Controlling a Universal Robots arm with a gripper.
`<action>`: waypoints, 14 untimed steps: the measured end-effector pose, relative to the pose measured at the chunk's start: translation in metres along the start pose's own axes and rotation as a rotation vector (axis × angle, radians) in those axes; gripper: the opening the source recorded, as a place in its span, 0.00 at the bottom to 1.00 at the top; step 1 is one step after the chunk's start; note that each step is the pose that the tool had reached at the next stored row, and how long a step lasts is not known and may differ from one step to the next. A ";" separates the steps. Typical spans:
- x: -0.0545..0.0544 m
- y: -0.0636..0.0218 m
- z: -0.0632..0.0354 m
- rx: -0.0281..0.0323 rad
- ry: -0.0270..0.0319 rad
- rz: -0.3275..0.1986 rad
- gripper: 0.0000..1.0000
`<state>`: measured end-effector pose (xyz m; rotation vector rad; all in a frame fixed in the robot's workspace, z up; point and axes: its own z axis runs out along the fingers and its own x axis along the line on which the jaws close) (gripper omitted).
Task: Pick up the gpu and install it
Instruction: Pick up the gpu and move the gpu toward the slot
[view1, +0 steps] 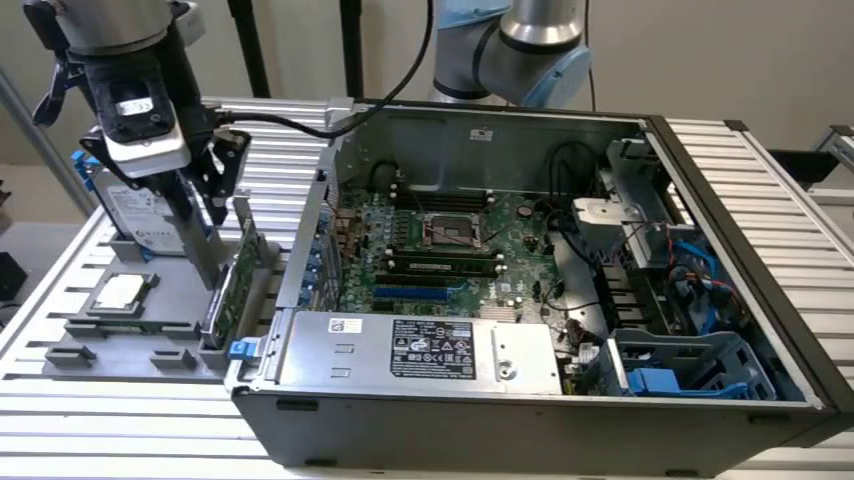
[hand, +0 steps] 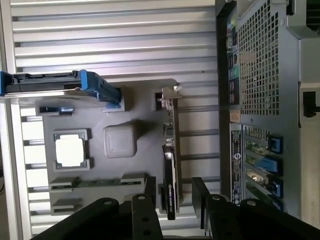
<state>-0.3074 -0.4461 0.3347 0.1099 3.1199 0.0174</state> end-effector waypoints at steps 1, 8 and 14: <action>0.000 -0.0012 0.0020 -0.0002 -0.0002 0.000 1.00; 0.000 -0.0074 0.0154 -0.0002 -0.0002 0.000 1.00; 0.000 -0.0095 0.0292 -0.0001 -0.0002 0.000 1.00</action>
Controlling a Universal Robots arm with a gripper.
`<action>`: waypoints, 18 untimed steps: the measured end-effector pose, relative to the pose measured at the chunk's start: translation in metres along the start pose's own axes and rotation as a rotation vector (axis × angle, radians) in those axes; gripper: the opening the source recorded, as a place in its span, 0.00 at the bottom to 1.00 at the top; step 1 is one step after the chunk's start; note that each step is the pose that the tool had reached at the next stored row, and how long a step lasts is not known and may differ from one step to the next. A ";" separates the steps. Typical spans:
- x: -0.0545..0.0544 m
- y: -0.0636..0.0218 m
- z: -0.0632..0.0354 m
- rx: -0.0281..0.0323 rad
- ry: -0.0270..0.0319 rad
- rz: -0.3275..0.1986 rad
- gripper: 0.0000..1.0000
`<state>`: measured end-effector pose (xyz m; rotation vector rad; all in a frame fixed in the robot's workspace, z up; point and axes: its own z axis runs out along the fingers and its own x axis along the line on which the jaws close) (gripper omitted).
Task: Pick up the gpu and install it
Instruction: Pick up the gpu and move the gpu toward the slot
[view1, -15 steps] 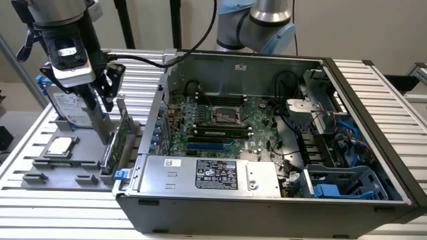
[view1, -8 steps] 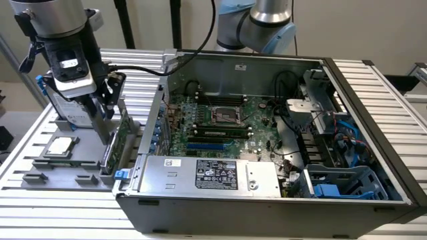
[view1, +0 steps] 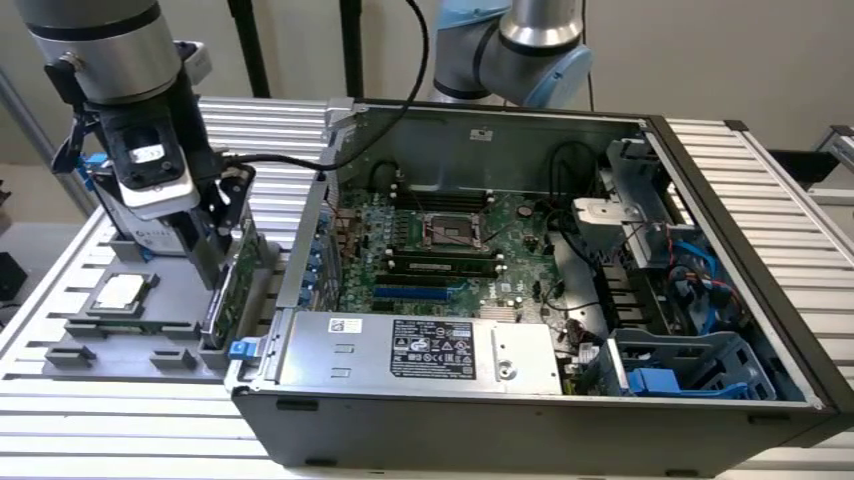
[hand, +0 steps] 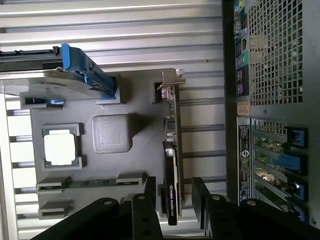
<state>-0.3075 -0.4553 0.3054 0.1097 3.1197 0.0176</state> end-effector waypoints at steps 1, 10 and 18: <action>0.000 0.0000 0.0018 0.0000 0.0000 0.000 1.00; 0.000 -0.0002 0.0190 0.0000 0.0001 -0.002 1.00; -0.001 -0.0003 0.0360 -0.0002 0.0000 -0.005 1.00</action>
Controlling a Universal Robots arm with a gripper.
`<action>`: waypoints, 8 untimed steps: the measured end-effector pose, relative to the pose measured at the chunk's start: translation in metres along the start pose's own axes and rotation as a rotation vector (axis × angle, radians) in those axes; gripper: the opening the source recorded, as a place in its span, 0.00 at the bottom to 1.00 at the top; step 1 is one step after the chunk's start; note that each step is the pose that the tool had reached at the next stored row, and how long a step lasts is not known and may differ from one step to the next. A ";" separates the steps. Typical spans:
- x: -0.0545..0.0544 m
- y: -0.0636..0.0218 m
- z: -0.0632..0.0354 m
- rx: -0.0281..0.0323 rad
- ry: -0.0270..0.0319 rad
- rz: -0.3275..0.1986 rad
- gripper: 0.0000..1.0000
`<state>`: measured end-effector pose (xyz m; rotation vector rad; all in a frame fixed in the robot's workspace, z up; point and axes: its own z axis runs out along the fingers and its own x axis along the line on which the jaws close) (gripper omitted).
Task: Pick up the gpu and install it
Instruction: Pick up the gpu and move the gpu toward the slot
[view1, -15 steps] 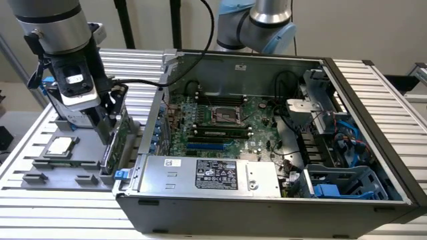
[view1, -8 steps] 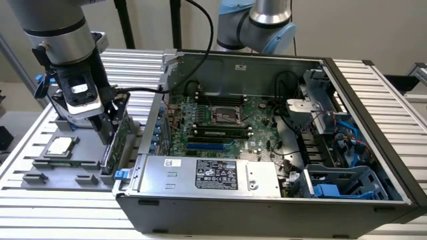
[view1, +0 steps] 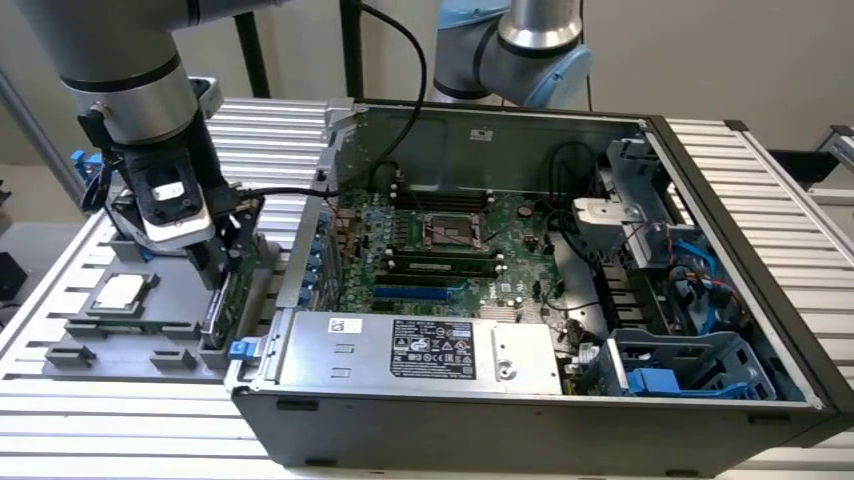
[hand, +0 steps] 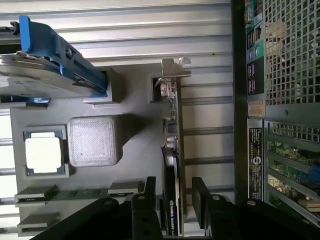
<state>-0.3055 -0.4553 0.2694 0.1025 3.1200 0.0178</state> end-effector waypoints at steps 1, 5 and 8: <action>0.000 0.0000 0.0017 0.0001 0.0001 0.000 1.00; -0.001 -0.0001 0.0106 -0.0001 0.0001 -0.003 1.00; -0.001 0.0000 0.0172 -0.0001 0.0001 -0.005 1.00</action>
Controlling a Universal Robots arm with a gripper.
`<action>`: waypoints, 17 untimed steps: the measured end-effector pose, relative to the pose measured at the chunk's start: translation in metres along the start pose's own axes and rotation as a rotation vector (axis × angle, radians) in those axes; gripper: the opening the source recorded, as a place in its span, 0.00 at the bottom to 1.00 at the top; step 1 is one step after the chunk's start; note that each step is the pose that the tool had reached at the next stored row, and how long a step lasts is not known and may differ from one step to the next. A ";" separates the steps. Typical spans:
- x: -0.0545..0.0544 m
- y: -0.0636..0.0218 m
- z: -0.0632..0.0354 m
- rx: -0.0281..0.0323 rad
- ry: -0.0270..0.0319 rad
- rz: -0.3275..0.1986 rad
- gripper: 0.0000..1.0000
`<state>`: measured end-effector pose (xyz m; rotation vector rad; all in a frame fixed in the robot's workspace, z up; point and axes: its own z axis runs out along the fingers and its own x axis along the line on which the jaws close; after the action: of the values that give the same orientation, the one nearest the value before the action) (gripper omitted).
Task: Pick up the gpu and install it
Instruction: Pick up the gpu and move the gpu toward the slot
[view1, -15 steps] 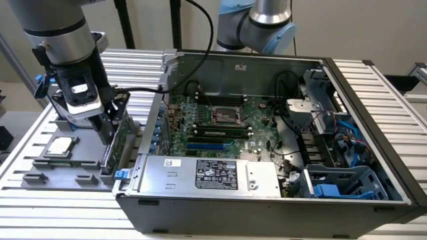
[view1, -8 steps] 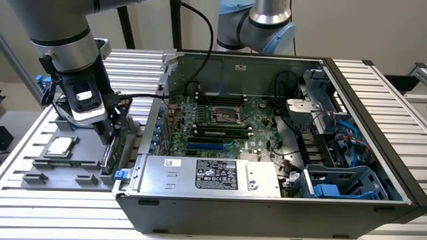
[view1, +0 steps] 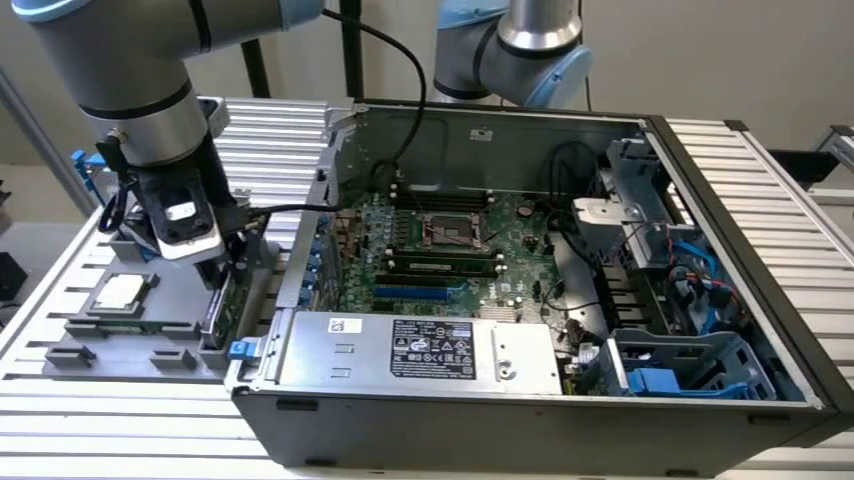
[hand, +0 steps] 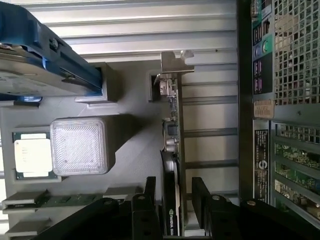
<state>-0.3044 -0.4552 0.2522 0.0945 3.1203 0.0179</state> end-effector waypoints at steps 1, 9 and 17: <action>0.000 0.0001 0.0018 -0.0002 0.0001 0.000 1.00; 0.000 0.0002 0.0078 -0.0204 0.0013 0.000 1.00; 0.000 0.0026 0.0096 -0.0208 0.0012 0.000 1.00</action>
<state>-0.3044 -0.4525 0.2426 0.0945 3.1205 0.0503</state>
